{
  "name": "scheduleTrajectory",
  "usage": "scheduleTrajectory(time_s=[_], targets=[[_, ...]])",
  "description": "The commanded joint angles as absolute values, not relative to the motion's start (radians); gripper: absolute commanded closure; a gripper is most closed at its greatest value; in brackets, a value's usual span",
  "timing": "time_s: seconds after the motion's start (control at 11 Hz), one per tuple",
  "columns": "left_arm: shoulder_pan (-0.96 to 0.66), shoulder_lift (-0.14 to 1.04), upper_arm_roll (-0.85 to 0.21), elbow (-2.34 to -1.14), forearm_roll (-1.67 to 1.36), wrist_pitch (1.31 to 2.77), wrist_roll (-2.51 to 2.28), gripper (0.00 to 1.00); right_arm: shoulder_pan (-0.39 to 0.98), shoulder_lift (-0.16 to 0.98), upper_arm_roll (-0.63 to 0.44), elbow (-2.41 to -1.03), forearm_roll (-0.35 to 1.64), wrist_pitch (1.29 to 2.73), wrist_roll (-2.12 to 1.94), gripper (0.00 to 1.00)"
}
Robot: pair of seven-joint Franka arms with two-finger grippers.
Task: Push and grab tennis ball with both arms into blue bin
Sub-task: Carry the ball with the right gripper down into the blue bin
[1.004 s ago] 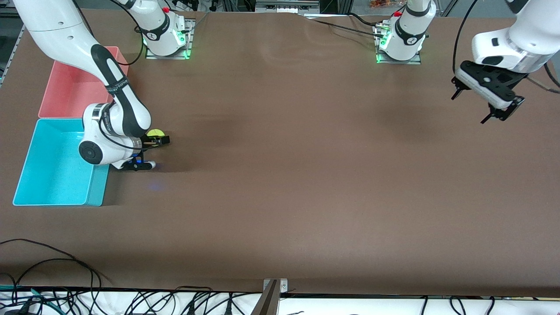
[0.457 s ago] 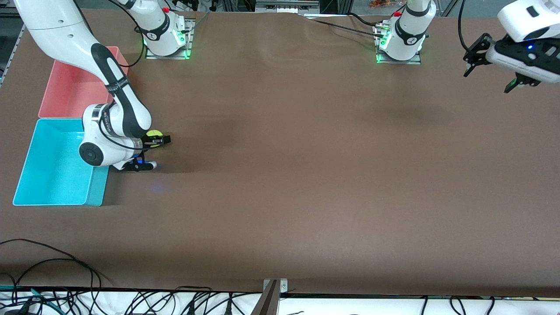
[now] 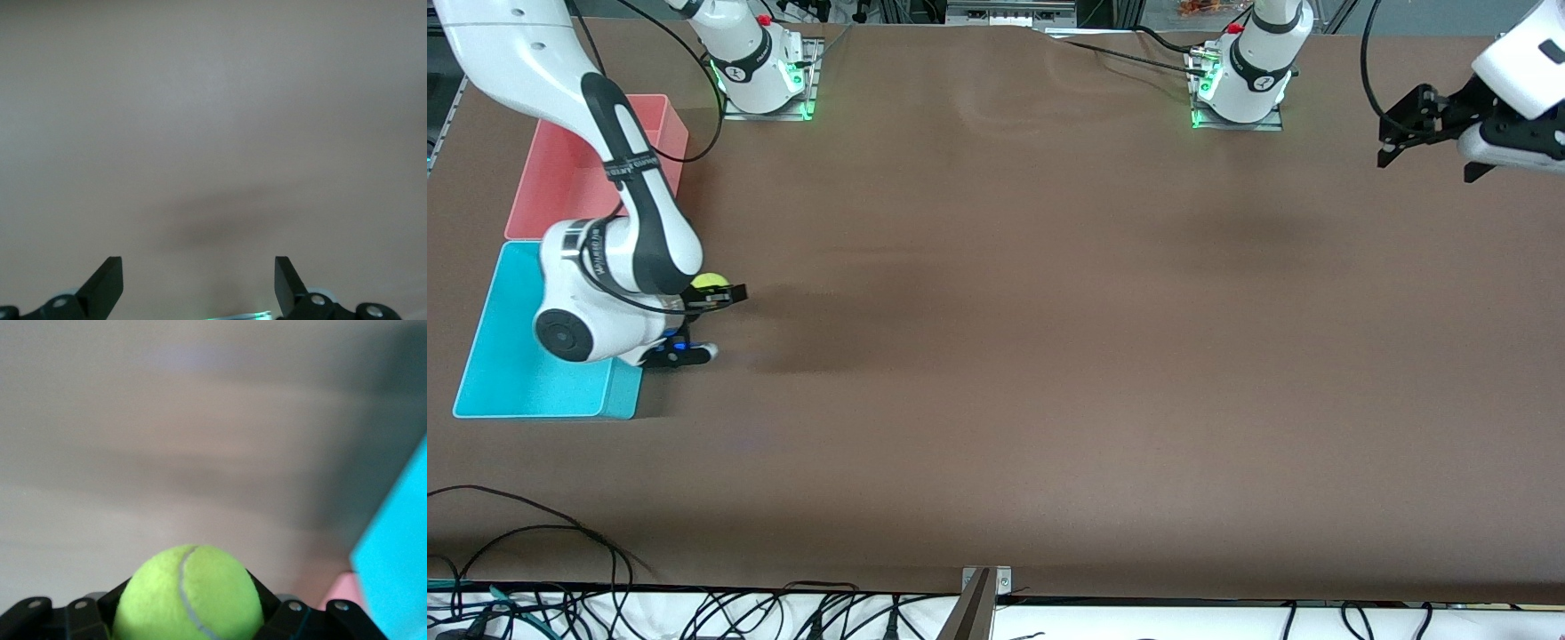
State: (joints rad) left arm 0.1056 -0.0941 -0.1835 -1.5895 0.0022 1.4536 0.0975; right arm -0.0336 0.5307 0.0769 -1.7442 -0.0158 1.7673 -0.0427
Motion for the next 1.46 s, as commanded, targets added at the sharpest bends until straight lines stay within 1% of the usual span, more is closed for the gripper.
scheduleTrajectory(time_s=[0.0, 0.09, 0.37, 0.64, 0.82, 1.1, 1.19, 1.28, 1.37], targets=[[0.095, 0.016, -0.167, -1.444, -0.035, 1.37, -0.078, 0.0, -0.073, 0.534, 0.051, -1.638, -0.136, 1.678, -0.194, 0.77], [0.095, 0.031, -0.169, -1.431, -0.031, 1.368, -0.078, 0.0, -0.118, 0.534, 0.035, -1.637, -0.144, 1.678, -0.287, 0.77], [0.097, 0.035, -0.17, -1.445, -0.028, 1.37, -0.078, 0.0, -0.256, 0.532, 0.035, -1.637, -0.138, 1.678, -0.501, 0.77], [0.104, 0.037, -0.173, -1.439, -0.035, 1.37, -0.078, 0.0, -0.394, 0.546, 0.038, -1.649, -0.079, 1.684, -0.691, 0.77], [0.106, 0.037, -0.172, -1.44, -0.032, 1.37, -0.08, 0.0, -0.414, 0.567, 0.038, -1.651, -0.026, 1.684, -0.751, 0.77], [0.106, 0.037, -0.172, -1.439, -0.026, 1.37, -0.078, 0.0, -0.469, 0.641, 0.038, -1.649, 0.058, 1.695, -0.85, 0.77], [0.106, 0.037, -0.172, -1.439, -0.026, 1.37, -0.08, 0.0, -0.471, 0.65, 0.038, -1.649, 0.061, 1.695, -0.85, 0.75], [0.106, 0.037, -0.172, -1.439, -0.026, 1.37, -0.078, 0.0, -0.469, 0.663, 0.038, -1.641, 0.061, 1.698, -0.844, 0.63], [0.106, 0.037, -0.172, -1.439, -0.026, 1.37, -0.078, 0.0, -0.469, 0.667, 0.038, -1.641, 0.063, 1.709, -0.835, 0.27]])
